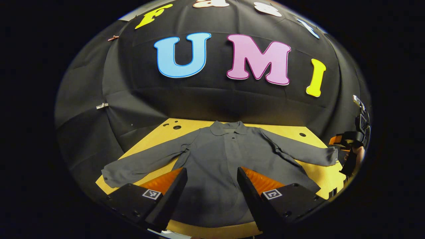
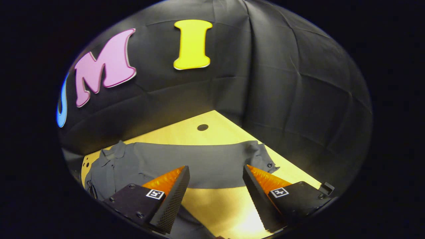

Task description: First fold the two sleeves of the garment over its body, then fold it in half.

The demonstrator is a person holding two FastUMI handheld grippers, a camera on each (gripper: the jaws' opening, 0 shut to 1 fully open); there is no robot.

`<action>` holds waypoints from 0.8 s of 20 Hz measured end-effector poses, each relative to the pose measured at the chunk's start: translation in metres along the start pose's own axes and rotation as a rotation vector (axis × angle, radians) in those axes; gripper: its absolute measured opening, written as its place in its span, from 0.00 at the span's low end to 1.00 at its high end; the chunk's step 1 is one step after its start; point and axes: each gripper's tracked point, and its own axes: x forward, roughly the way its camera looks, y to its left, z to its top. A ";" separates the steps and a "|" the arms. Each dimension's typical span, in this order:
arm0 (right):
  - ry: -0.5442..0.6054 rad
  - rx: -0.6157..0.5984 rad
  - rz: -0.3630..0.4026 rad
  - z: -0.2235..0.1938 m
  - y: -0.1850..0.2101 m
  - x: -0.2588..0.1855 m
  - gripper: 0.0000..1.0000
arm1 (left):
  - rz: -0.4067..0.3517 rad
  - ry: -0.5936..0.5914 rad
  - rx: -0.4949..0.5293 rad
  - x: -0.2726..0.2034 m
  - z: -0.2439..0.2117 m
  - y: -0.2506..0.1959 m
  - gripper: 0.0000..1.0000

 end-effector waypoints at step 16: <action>0.158 0.057 -0.234 -0.029 -0.101 0.103 0.99 | 0.066 0.096 -0.023 0.019 -0.016 0.018 0.96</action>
